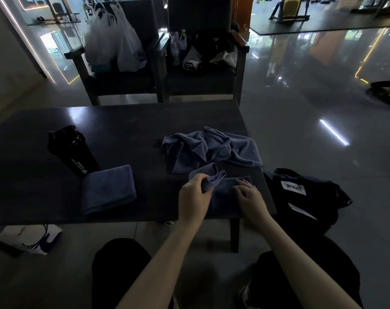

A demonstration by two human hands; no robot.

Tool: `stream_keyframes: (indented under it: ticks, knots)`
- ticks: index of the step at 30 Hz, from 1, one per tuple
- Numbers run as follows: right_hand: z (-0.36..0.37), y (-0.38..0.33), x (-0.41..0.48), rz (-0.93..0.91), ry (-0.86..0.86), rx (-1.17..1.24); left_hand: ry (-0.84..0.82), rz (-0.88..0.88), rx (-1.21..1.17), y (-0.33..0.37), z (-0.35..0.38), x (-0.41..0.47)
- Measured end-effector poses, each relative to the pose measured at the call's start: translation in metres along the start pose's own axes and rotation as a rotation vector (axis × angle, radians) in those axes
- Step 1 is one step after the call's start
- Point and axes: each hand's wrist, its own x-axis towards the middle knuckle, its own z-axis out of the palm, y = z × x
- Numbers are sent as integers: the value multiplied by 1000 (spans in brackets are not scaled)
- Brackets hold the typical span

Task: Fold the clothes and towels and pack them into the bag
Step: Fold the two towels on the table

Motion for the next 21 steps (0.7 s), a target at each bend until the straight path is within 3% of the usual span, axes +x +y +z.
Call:
stream_keyframes:
  ticks: [4, 8, 16, 18, 21]
  knots:
    - [-12, -15, -2, 152, 50, 244, -67, 99, 40, 15, 18, -4]
    - [-20, -18, 12, 311, -18, 491, -135, 194, 79, 17, 25, -8]
    - [-26, -11, 25, 303, -156, 417, -265, 550, 235, 14, 26, -11]
    - [-26, -8, 27, 286, -132, 369, -277, 532, 231, 10, 28, -13]
    - [-35, -7, 29, 220, -53, 261, -212, 358, 225, 1, 31, -16]
